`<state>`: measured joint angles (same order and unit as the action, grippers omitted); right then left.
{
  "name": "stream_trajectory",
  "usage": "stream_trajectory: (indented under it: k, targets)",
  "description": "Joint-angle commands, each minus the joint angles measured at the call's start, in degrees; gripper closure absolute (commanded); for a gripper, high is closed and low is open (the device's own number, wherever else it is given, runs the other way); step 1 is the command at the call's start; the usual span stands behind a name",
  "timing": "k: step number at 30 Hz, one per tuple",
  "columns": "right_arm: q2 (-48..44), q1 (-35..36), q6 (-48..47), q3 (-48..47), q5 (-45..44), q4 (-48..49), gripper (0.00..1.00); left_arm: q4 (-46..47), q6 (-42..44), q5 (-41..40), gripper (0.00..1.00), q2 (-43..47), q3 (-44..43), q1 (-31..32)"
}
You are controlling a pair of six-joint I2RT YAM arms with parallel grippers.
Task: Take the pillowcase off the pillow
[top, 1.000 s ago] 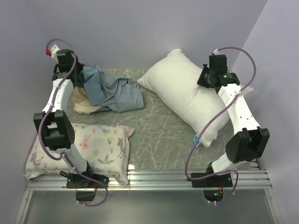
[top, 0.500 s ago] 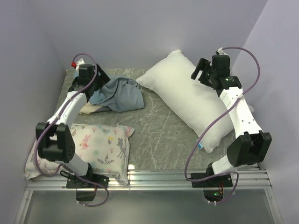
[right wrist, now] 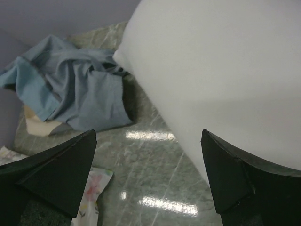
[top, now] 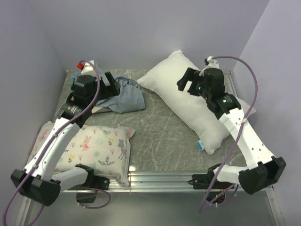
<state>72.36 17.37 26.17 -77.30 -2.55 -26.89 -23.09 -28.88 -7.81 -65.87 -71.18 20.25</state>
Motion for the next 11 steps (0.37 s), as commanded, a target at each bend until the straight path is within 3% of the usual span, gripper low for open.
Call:
stream_trajectory:
  k: [1,5,11]
  targets:
    - [-5.64,4.59,0.98,5.03,-2.64,5.0,0.01,-1.53,2.95,-2.47,0.01,4.68,5.23,-0.12]
    - [-11.79,5.4,1.95,14.34,-2.81,8.08,0.01,0.94,2.17,-1.68,0.0,10.58,9.74,-0.21]
    - [-15.75,5.31,1.34,17.09,-5.97,6.42,0.0,1.99,1.2,-0.45,0.01,11.9,12.2,-0.12]
